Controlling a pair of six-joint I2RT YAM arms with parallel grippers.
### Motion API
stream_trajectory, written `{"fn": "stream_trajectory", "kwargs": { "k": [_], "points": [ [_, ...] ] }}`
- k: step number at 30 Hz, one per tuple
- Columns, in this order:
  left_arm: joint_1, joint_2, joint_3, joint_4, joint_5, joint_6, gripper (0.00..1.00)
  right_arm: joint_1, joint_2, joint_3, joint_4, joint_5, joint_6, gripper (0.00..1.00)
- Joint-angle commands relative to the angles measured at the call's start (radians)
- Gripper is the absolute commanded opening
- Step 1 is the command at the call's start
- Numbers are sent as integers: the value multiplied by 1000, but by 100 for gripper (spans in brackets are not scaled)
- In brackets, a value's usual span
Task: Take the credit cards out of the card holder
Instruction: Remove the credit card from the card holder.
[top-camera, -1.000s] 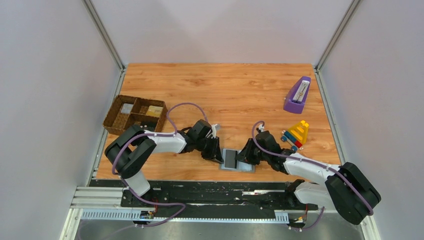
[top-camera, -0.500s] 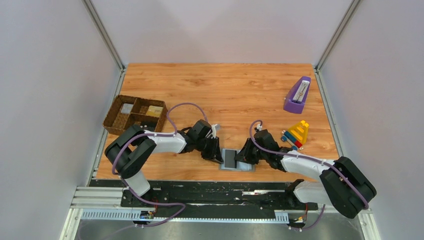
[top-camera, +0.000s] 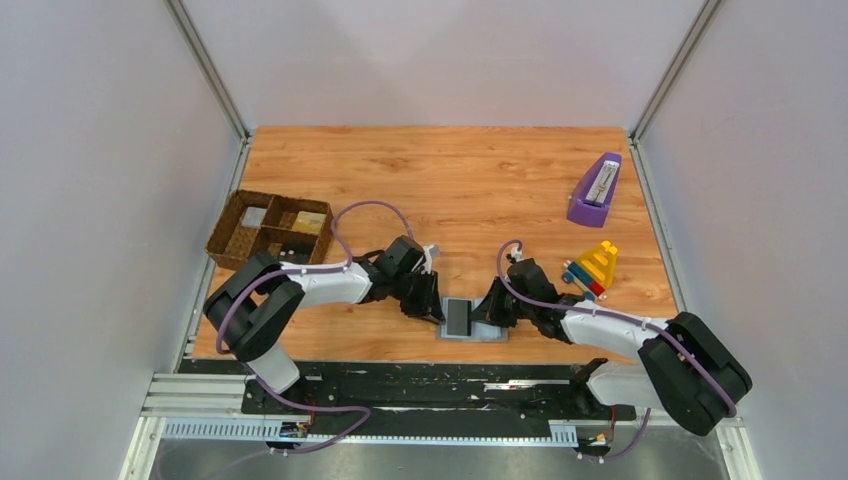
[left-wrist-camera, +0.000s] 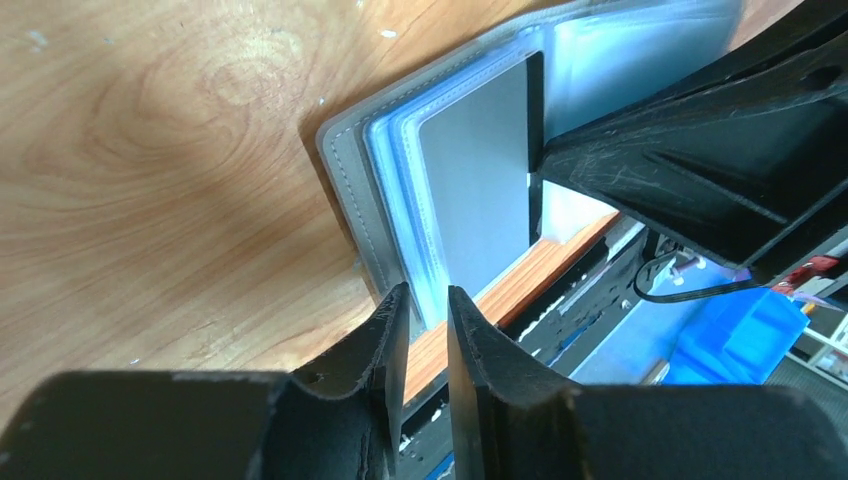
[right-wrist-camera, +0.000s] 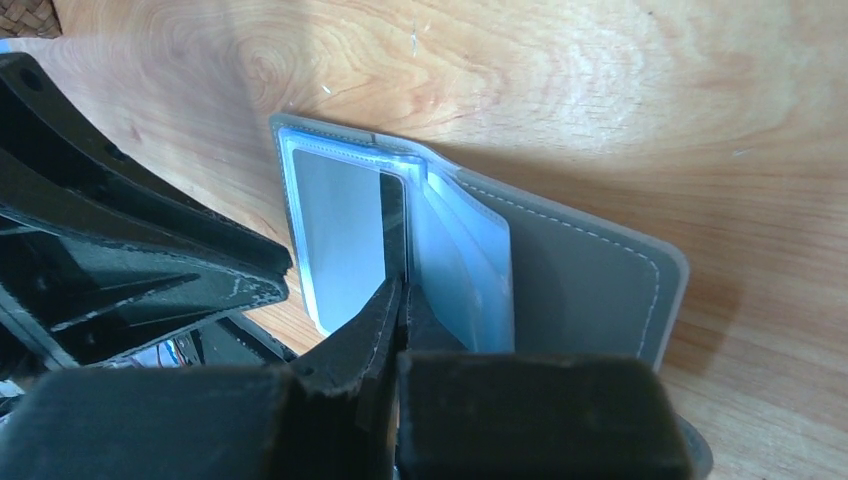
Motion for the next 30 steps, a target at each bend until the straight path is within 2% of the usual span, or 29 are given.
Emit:
{"fn": "stream_trajectory", "kwargs": {
  "k": [1, 5, 10, 14, 22, 30],
  "points": [
    [-2, -65, 69, -77, -65, 34, 29, -2, -35, 9, 28, 1, -41, 0],
    [-2, -68, 94, -87, -64, 40, 29, -6, -56, 11, 18, 3, -59, 0],
    [-2, -40, 85, 43, 23, 29, 29, -9, -59, 10, 17, -9, -80, 0],
    [-2, 20, 92, 66, 36, 32, 29, -11, -50, 14, 25, -37, -81, 0],
    [-2, 80, 68, 66, 21, 42, 25, -11, -33, 15, 28, -37, -72, 18],
    [-2, 89, 40, 62, 7, 41, 23, -11, -15, 15, 24, -21, -68, 21]
  ]
}}
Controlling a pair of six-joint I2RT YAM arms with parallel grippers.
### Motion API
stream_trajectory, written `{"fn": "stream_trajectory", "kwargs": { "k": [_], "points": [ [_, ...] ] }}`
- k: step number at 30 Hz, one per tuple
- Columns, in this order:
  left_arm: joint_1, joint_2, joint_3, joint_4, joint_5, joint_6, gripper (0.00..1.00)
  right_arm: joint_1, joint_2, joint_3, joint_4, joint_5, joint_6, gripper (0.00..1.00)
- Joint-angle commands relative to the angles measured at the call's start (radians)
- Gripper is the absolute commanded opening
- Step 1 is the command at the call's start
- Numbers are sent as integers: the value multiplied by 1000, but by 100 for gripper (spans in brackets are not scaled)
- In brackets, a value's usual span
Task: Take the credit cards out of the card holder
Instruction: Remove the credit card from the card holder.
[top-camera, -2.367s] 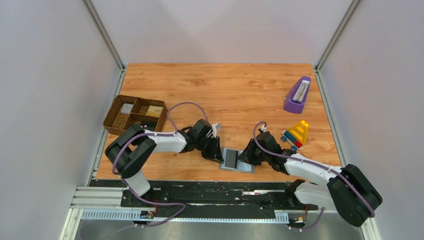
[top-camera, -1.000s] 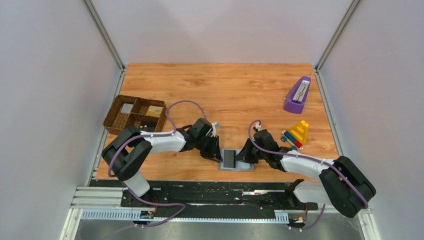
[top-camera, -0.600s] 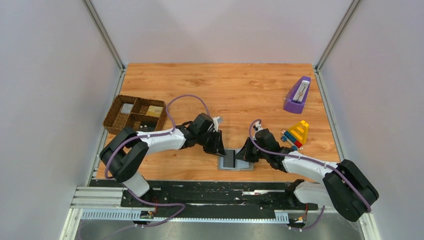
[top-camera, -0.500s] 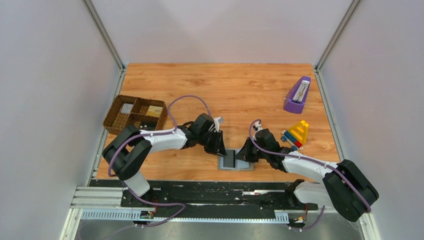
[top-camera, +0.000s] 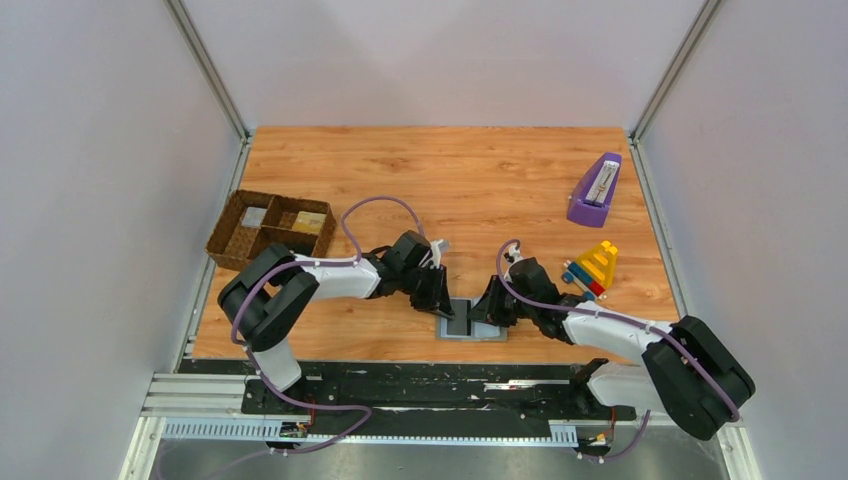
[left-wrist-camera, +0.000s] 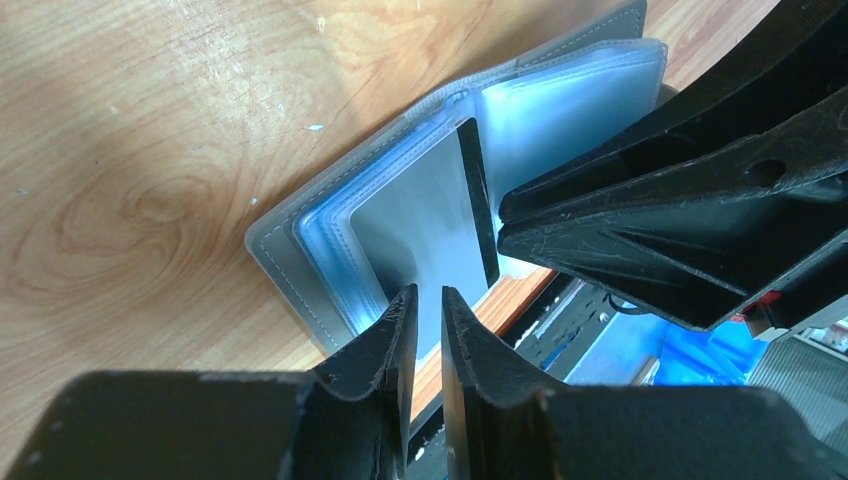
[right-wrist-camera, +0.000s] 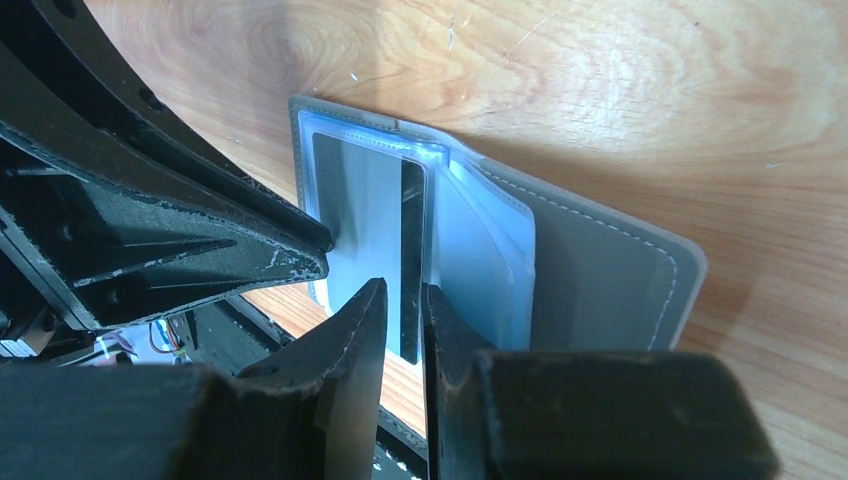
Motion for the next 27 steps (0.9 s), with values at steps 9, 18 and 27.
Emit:
{"fn": "stream_trajectory", "kwargs": {
  "k": [9, 18, 27],
  "points": [
    [-2, -53, -34, -61, -70, 38, 24, -5, 33, 8, 48, -6, -9, 21],
    [-2, -57, -16, -77, -75, 54, 24, -5, 32, 5, 50, -7, -8, 20],
    [-2, -17, -18, -53, -55, 53, 21, -6, 40, 4, 67, -22, -7, 21]
  ]
}}
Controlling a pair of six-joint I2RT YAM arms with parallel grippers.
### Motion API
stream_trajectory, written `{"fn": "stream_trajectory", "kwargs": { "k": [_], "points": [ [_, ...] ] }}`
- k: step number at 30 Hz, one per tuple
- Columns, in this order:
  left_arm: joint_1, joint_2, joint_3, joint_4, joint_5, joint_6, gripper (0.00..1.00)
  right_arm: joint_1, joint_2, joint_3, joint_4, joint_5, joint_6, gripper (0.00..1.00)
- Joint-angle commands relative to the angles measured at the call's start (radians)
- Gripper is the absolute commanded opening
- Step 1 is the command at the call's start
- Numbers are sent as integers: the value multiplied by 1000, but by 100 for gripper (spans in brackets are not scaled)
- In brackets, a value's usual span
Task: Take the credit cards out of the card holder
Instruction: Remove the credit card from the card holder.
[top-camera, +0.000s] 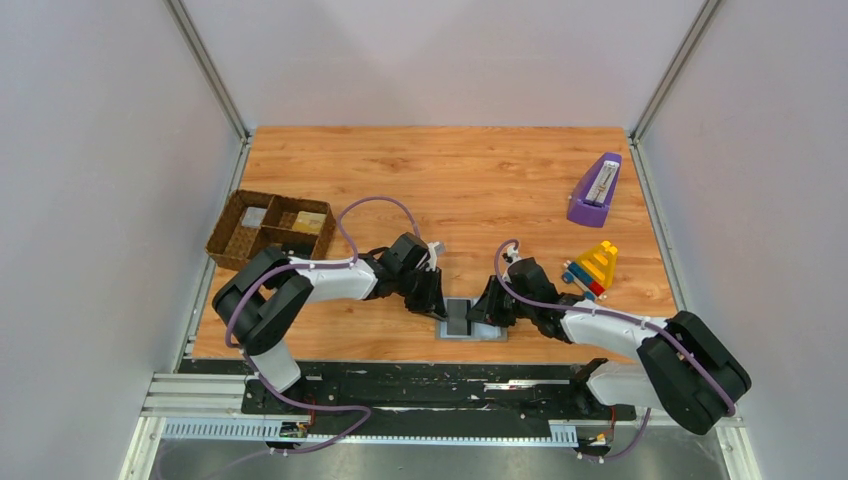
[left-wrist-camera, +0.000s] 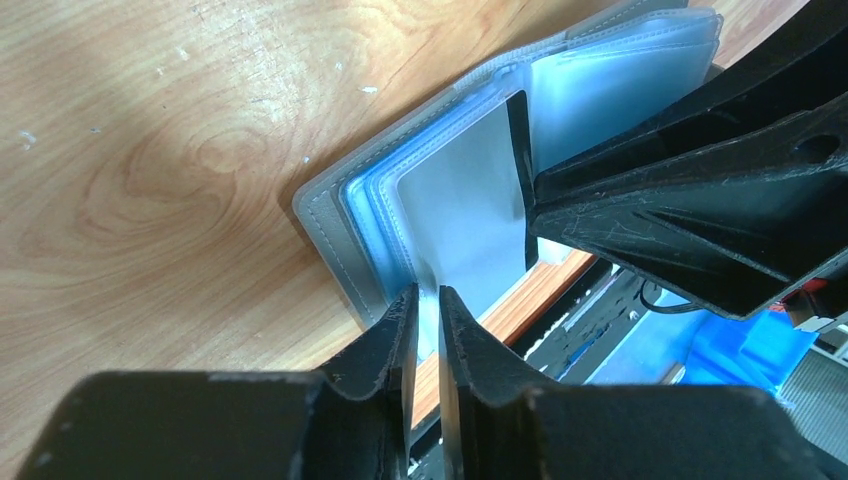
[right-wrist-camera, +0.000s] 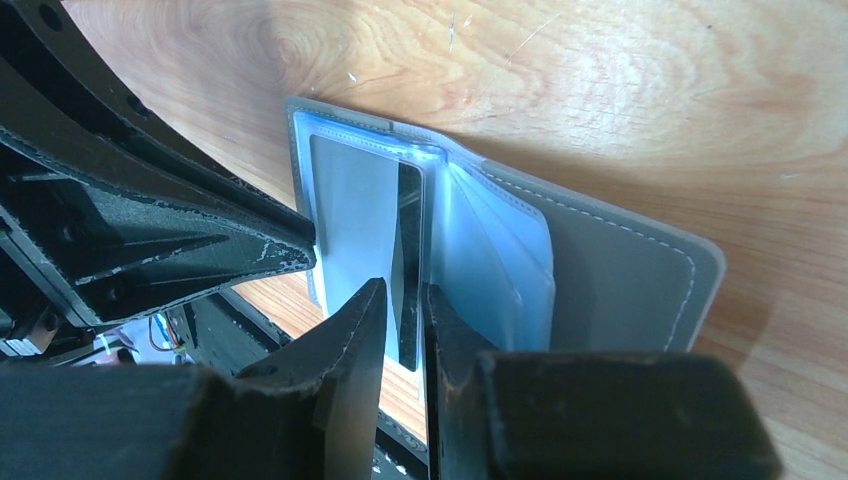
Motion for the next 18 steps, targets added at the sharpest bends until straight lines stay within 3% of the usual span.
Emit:
{"fn": "stream_trajectory", "kwargs": {
  "k": [1, 14, 18],
  "points": [
    [-2, 17, -3, 12, -12, 24, 19, -5, 14, 1, 53, -15, -6, 21],
    [-2, 46, -24, 34, 6, 18, 5, -23, 34, -22, 120, -63, 7, 21],
    [-2, 55, -24, 26, 6, 19, 4, -34, 23, -19, 85, -53, 18, 25]
  ]
}}
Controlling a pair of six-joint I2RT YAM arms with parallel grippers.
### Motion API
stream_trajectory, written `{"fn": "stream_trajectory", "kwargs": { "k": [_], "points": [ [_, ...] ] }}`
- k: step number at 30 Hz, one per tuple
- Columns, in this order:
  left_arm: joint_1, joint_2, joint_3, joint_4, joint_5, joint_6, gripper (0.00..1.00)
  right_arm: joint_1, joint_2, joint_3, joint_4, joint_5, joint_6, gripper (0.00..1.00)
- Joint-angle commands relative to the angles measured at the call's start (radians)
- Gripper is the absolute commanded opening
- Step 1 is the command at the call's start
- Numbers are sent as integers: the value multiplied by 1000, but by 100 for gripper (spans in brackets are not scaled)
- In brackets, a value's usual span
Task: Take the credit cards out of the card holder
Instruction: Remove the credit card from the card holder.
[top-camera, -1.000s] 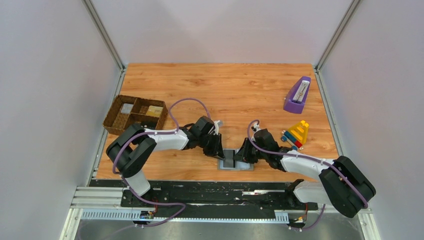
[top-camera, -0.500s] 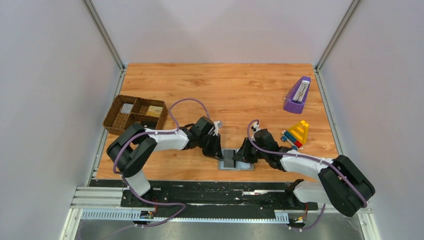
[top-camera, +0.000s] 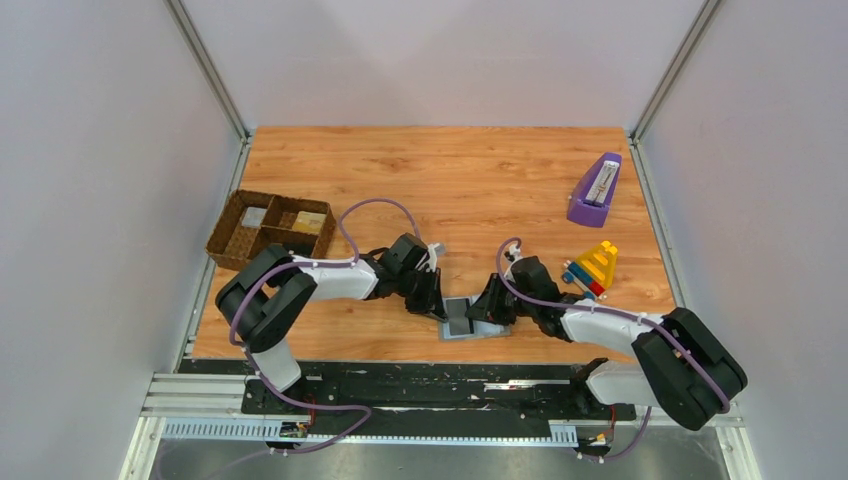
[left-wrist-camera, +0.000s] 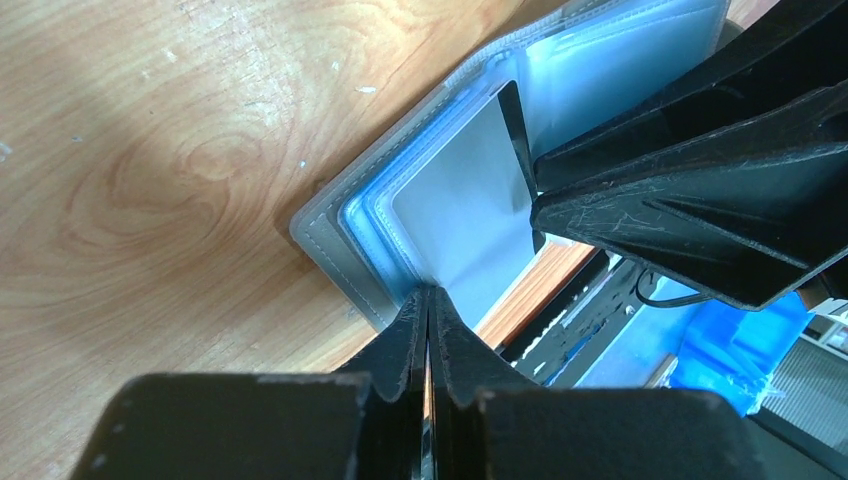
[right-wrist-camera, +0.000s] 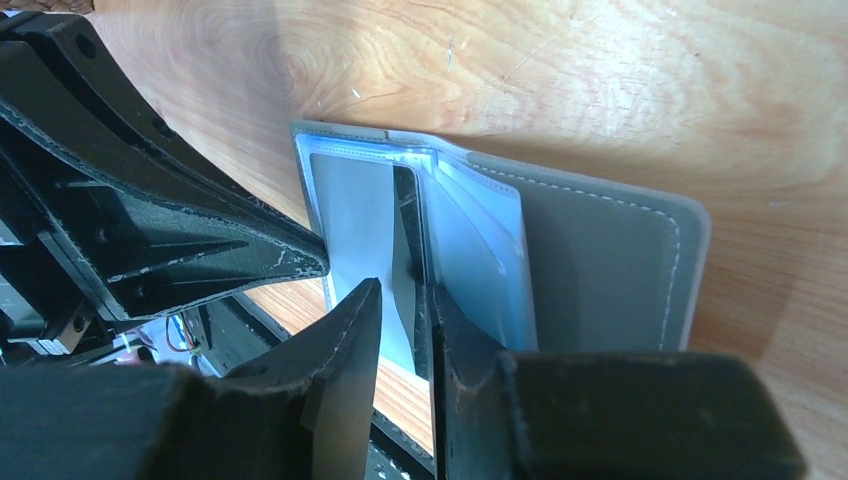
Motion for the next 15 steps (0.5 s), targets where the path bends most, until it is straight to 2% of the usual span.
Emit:
{"fn": "stream_trajectory", "kwargs": {
  "k": [1, 5, 15],
  "points": [
    [-8, 38, -18, 3, -20, 21, 4, -5, -10, 1, 0, 4, 13, 27],
    [-8, 35, -18, -7, -23, 23, 4, -5, -33, 35, -92, 60, -14, 28],
    [-8, 42, -4, -22, -27, 26, 5, -5, 9, 41, -61, 13, -25, 27]
  ]
}}
